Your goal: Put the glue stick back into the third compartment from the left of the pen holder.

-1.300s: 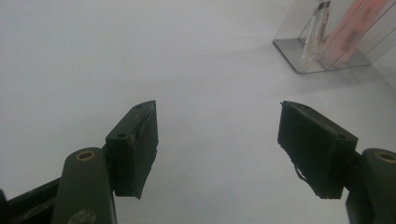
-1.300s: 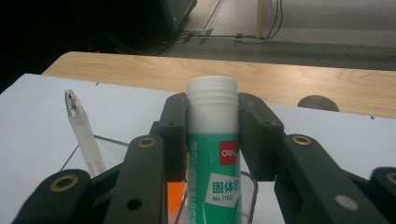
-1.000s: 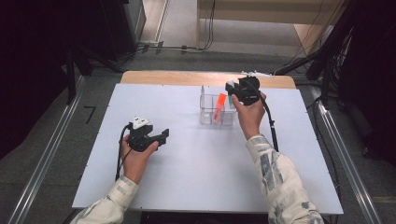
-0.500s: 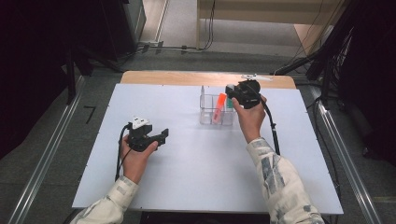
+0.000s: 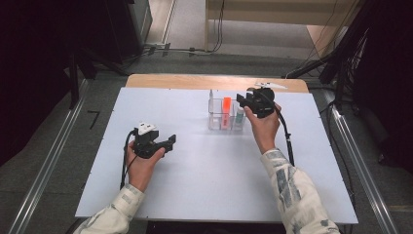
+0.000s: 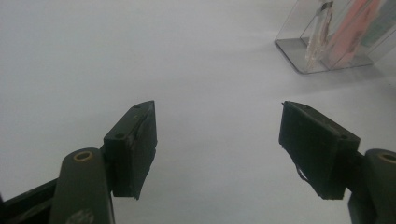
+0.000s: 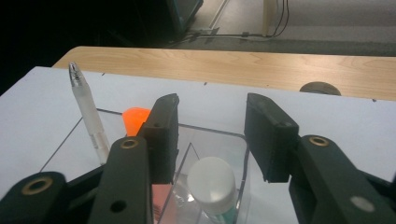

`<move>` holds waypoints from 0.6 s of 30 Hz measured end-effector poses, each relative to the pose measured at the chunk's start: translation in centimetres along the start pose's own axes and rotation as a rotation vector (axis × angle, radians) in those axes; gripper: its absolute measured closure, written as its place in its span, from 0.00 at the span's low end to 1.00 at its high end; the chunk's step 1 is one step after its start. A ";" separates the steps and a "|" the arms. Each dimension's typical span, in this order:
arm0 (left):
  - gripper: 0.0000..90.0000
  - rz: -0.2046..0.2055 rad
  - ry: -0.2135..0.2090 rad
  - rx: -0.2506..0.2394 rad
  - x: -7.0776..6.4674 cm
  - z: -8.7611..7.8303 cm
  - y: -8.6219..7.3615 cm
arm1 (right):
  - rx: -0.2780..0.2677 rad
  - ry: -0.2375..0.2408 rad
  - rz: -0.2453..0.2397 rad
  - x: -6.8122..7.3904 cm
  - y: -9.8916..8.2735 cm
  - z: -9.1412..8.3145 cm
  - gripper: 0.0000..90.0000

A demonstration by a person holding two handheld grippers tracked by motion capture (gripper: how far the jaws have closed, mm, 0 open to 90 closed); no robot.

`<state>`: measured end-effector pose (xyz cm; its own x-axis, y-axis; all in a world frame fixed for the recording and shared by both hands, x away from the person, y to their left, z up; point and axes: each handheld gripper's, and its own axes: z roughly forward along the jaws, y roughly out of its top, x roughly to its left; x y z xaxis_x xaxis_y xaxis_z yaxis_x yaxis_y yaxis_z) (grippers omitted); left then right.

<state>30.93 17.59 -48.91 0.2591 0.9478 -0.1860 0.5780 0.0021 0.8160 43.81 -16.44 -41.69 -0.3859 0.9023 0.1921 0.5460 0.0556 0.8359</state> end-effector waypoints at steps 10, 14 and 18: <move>0.30 0.000 0.013 0.006 0.2 0.0 0.0 | 0.003 -0.015 0.002 -0.8 -0.6 -0.3 0.41; 0.28 -0.005 0.021 0.003 0.3 0.0 0.0 | 0.000 -0.020 0.004 -1.0 -0.8 -0.6 0.34; 0.25 -0.006 0.025 0.005 0.4 -0.1 0.0 | -0.001 -0.023 0.002 -1.3 -1.3 -1.0 0.29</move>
<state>30.99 17.99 -48.92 0.2361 0.9554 -0.1772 0.5830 0.0066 0.8124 42.91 -18.12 -42.54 -0.3677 0.9120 0.1817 0.5459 0.0536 0.8361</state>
